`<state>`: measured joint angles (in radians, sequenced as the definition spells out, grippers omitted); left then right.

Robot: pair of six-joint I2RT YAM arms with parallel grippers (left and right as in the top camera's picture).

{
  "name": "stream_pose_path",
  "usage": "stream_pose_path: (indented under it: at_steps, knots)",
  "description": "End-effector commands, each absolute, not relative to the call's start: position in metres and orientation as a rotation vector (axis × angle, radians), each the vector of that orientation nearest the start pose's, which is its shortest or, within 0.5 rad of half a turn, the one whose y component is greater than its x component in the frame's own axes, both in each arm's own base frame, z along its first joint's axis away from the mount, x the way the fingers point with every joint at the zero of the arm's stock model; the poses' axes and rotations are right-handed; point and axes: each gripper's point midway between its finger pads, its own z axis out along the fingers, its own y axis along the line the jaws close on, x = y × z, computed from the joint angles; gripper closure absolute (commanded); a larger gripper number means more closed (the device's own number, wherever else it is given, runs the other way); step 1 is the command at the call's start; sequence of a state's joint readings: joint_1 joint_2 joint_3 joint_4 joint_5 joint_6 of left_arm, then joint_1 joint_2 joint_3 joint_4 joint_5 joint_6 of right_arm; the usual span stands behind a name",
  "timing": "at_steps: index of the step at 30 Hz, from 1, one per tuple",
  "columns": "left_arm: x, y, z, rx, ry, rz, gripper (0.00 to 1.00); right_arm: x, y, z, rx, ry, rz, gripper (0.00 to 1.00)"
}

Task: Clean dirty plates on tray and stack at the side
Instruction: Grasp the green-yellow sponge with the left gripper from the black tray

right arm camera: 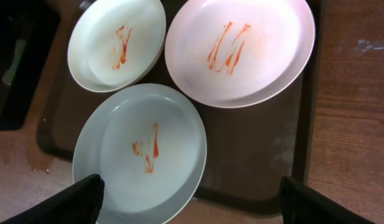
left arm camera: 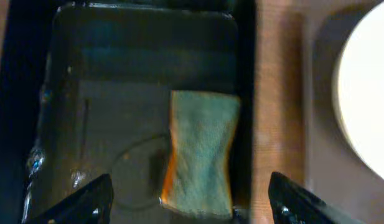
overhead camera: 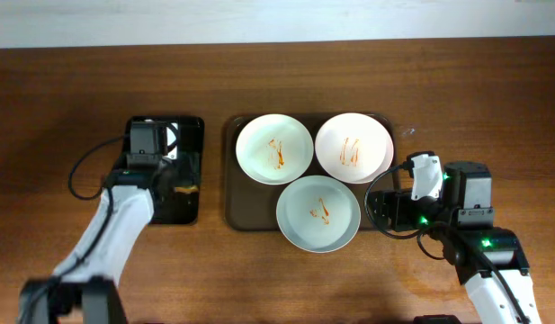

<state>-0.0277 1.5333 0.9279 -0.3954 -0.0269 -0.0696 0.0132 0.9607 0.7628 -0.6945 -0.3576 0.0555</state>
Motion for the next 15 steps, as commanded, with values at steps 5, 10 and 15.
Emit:
stream_pose_path:
  at_steps: [5, 10, 15]
  knots:
    - [0.393, -0.013, 0.041, -0.083, 2.62, -0.144, 0.49, 0.271, 0.067, 0.166, -0.118, 2.419, 0.481, 0.1]
    - [0.395, -0.014, 0.033, -0.082, 2.631, -0.145, 0.5, 0.271, 0.067, 0.166, -0.118, 2.419, 0.481, 0.1]
    - [0.389, -0.015, 0.015, -0.084, 2.683, -0.147, 0.62, 0.271, 0.067, 0.166, -0.118, 2.419, 0.481, 0.1]
